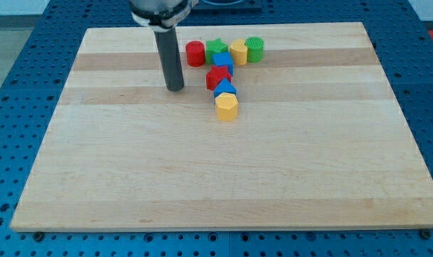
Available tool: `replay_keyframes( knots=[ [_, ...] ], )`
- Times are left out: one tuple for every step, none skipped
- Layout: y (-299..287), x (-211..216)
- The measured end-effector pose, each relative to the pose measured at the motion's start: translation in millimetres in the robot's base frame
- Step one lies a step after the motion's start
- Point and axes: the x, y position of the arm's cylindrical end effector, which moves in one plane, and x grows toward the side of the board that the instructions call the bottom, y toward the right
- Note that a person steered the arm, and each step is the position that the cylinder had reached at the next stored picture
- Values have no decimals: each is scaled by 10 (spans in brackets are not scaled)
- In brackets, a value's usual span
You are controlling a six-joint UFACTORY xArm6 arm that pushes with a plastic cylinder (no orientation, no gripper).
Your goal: Slide the line of blocks towards the top right
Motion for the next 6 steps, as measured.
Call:
replay_keyframes(
  knots=[
    [0, -295],
    [0, -533],
    [1, -755],
    [144, -773],
    [373, -772],
    [637, -771]
  ],
)
